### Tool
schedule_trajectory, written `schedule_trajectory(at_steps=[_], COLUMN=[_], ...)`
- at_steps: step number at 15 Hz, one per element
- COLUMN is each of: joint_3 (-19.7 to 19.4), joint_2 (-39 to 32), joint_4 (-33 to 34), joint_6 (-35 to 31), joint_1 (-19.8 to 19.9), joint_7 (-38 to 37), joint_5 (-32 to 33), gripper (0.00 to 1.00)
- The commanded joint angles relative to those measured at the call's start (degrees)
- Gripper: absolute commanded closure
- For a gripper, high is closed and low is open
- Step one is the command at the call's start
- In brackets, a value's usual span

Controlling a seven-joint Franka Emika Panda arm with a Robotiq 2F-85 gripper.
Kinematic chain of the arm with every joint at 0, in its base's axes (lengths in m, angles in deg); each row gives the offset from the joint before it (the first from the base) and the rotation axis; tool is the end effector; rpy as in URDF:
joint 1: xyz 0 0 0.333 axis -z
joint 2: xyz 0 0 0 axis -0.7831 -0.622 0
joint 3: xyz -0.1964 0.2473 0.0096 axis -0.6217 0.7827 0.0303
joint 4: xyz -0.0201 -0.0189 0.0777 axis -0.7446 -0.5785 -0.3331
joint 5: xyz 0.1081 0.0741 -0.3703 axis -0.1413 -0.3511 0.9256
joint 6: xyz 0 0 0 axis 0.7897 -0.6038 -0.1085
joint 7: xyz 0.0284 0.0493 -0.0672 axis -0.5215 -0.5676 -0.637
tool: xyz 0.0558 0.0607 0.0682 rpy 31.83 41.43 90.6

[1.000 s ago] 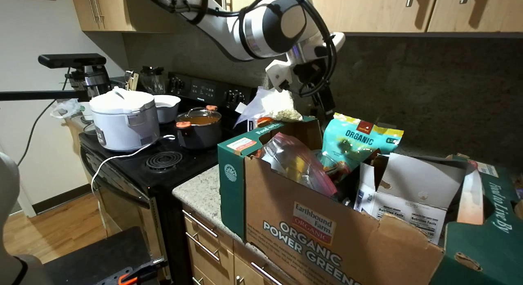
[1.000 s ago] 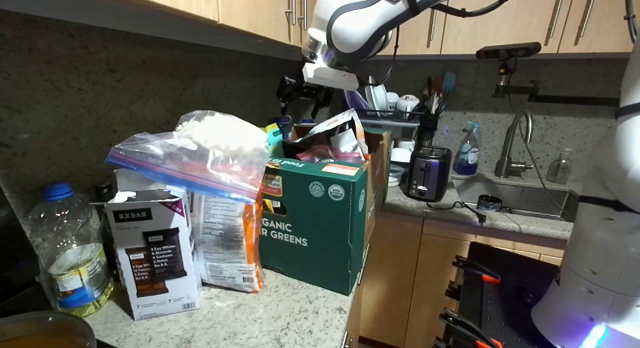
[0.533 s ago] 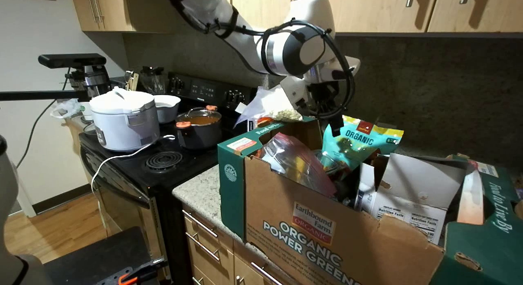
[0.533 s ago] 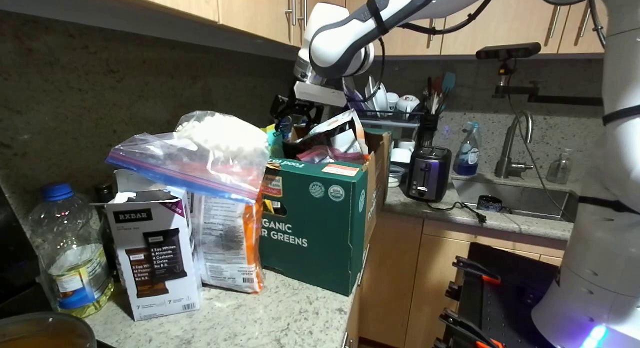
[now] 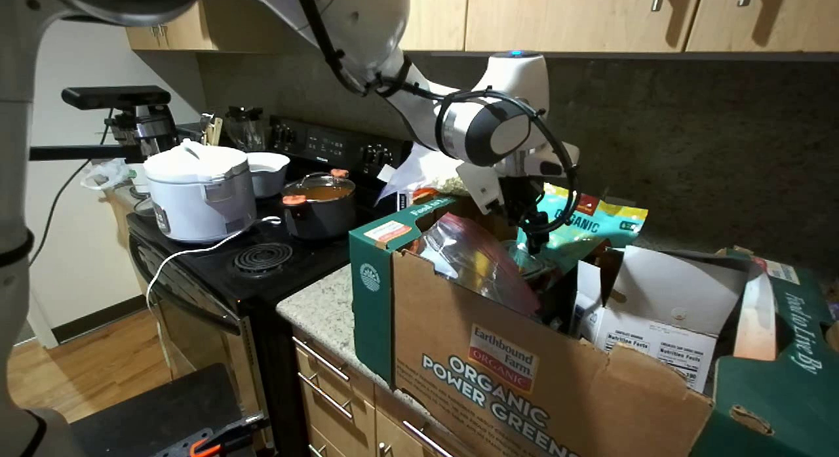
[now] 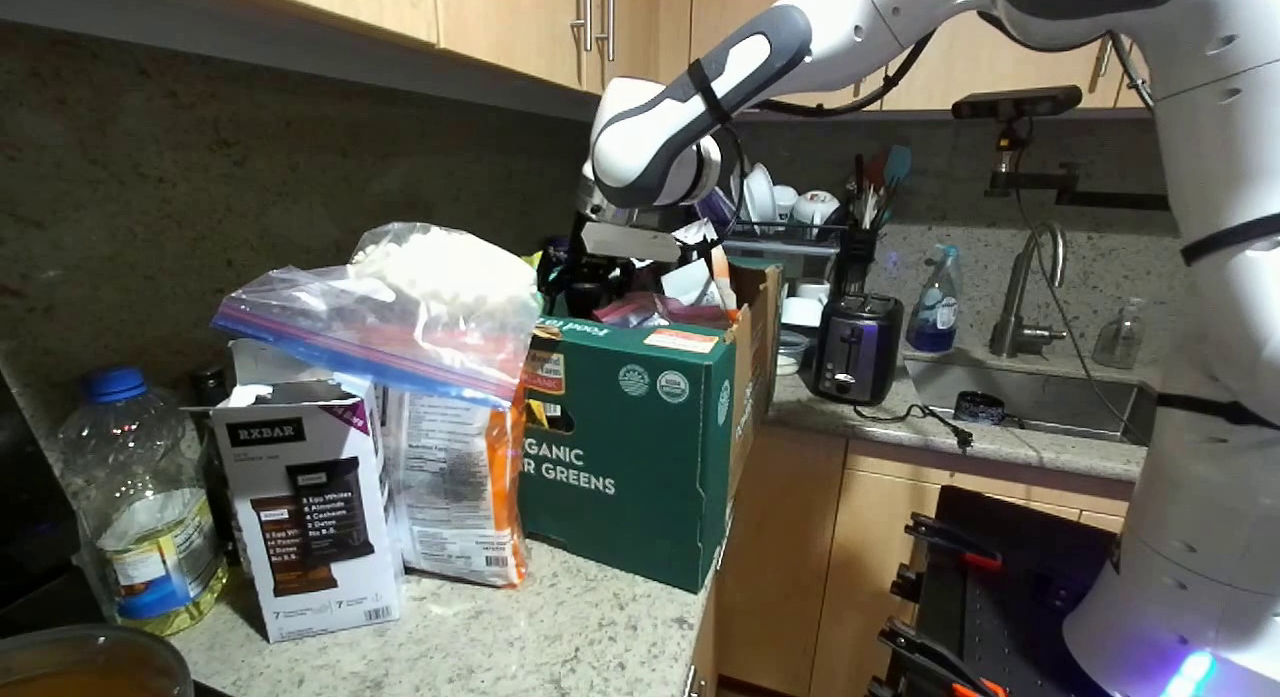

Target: Pick up the popcorn bag and plastic container from the bag and put them on the countertop.

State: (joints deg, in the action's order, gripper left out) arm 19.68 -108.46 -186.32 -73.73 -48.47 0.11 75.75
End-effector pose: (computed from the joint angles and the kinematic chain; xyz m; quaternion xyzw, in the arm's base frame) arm 0.6646 -0.0339 0.3730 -0.9572 0.2334 -0.1649 0.0453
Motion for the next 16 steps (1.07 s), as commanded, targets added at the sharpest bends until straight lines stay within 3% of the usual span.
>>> schedule_trajectory(at_steps=[1, 10, 11, 12, 16], joint_3=[-1.2, -1.0, -1.0, -1.0, -1.3], joint_2=[-2.7, -7.2, -7.5, -7.8, -7.8], joint_4=[2.4, 4.7, 4.8, 5.1, 6.1], joint_6=[1.6, 4.1, 4.4, 4.8, 6.5], joint_1=[-0.6, -0.7, -0.7, -0.7, -0.8], joint_7=[2.9, 4.3, 4.6, 4.6, 4.9], joint_5=[-2.3, -3.4, -3.7, -3.8, -3.7], gripper=[0.00, 0.00, 0.25, 0.26, 0.56])
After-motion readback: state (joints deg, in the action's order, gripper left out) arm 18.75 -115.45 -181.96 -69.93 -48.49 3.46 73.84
